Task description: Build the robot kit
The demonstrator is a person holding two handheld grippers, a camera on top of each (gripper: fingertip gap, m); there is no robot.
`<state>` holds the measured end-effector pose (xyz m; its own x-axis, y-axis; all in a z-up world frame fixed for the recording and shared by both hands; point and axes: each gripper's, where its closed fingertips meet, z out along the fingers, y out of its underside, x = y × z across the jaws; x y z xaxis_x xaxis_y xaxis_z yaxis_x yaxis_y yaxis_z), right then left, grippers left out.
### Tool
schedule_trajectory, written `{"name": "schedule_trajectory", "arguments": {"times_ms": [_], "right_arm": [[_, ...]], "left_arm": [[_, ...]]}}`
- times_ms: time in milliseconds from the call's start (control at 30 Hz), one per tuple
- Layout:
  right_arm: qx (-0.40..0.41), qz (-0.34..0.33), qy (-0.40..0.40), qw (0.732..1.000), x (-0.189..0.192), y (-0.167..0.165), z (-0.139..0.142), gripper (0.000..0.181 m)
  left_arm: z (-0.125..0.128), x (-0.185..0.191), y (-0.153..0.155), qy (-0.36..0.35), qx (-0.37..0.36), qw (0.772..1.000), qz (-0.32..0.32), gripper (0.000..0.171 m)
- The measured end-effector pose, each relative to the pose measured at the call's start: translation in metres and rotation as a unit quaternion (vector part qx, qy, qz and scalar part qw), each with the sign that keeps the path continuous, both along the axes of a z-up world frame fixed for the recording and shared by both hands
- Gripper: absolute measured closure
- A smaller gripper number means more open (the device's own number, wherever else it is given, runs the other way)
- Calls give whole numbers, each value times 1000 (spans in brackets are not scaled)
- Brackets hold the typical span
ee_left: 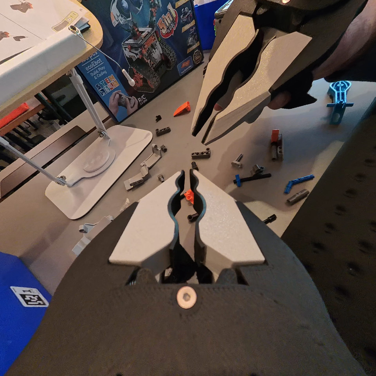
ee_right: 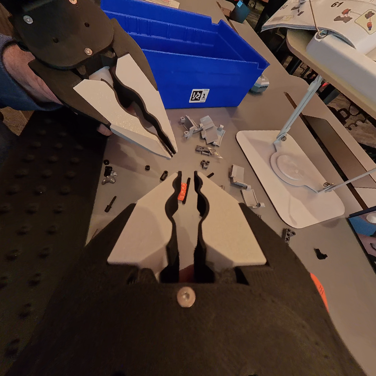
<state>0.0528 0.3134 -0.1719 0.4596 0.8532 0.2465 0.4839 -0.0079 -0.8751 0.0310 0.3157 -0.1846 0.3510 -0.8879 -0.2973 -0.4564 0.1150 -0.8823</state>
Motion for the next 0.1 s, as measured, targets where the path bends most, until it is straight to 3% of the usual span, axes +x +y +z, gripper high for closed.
{"name": "schedule_trajectory", "arguments": {"times_ms": [100], "right_arm": [[-4, -2, -7, 1000, 3, 1, -4, 171]], "left_arm": [[-1, -2, 2, 6, 10, 1000, 5, 167]]}}
